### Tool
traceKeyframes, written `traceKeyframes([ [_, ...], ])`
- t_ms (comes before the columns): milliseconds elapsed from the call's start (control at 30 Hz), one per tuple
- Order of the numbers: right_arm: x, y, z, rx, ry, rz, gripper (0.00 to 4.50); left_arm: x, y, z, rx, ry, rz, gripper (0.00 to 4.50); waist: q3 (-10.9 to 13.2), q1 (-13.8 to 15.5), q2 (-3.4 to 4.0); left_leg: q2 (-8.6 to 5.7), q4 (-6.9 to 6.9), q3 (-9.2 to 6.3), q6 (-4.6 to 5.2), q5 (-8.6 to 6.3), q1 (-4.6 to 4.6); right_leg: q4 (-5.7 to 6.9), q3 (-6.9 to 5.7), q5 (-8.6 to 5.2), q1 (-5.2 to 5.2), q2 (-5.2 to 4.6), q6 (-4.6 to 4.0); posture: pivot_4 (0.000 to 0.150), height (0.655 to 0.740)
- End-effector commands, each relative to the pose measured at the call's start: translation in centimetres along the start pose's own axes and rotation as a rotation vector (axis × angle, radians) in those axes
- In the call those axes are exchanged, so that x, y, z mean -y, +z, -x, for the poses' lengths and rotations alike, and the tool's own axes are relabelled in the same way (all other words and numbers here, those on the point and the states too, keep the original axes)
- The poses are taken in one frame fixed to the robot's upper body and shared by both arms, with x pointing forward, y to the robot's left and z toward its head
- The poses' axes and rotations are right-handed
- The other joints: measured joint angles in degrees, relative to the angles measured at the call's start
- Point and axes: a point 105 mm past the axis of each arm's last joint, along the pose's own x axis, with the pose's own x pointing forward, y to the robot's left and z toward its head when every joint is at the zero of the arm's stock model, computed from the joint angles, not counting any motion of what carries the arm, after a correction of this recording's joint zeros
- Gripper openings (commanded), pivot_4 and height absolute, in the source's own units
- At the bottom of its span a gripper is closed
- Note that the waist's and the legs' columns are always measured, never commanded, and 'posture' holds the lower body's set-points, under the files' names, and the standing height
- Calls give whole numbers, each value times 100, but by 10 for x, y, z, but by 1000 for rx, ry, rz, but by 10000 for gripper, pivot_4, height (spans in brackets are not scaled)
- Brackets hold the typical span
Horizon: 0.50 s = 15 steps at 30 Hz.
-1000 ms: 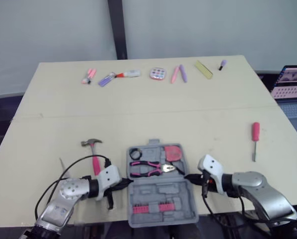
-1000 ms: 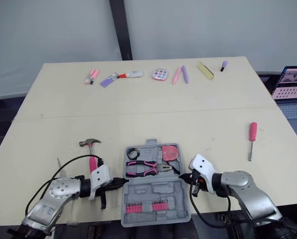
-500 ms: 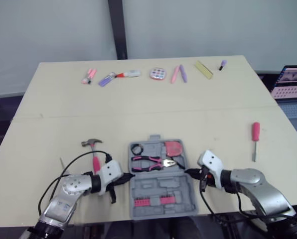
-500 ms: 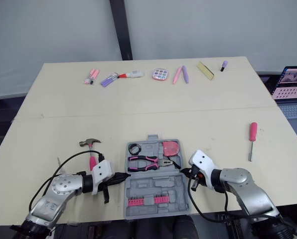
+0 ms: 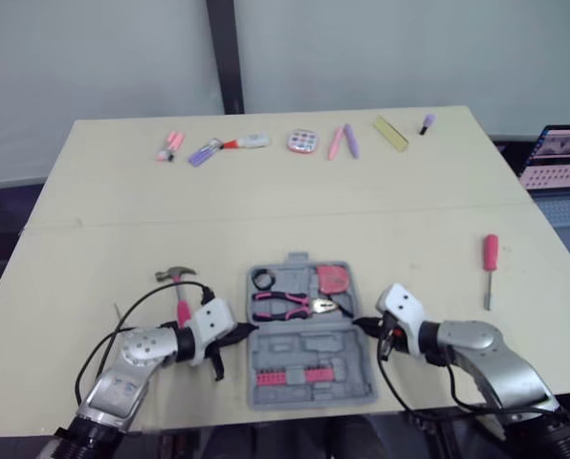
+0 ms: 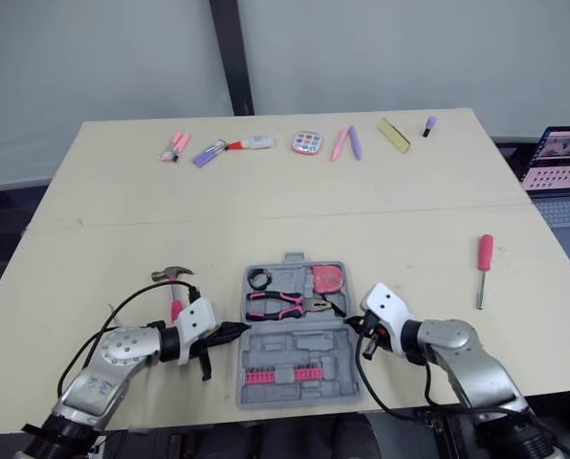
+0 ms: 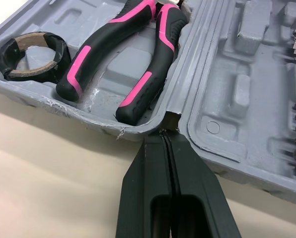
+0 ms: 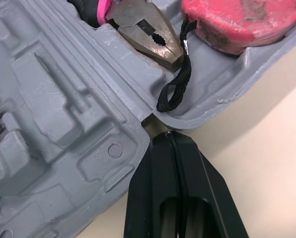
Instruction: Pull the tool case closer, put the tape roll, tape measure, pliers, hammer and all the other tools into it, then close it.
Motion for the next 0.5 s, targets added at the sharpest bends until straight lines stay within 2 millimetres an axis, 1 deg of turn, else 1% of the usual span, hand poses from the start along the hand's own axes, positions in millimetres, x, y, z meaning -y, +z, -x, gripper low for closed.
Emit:
traceKeyframes([
  [33,6,10,1,44,-34,24,411,-6,6,0,22,24,-15,0,0,3,0,0,0,0,0,0,0,1,0,0,0,0,0,1500,7400],
  [500,8,12,-1,52,-44,28,411,-14,7,-2,26,63,-13,0,0,2,0,0,0,0,0,0,0,0,0,0,0,0,0,1500,7400],
])
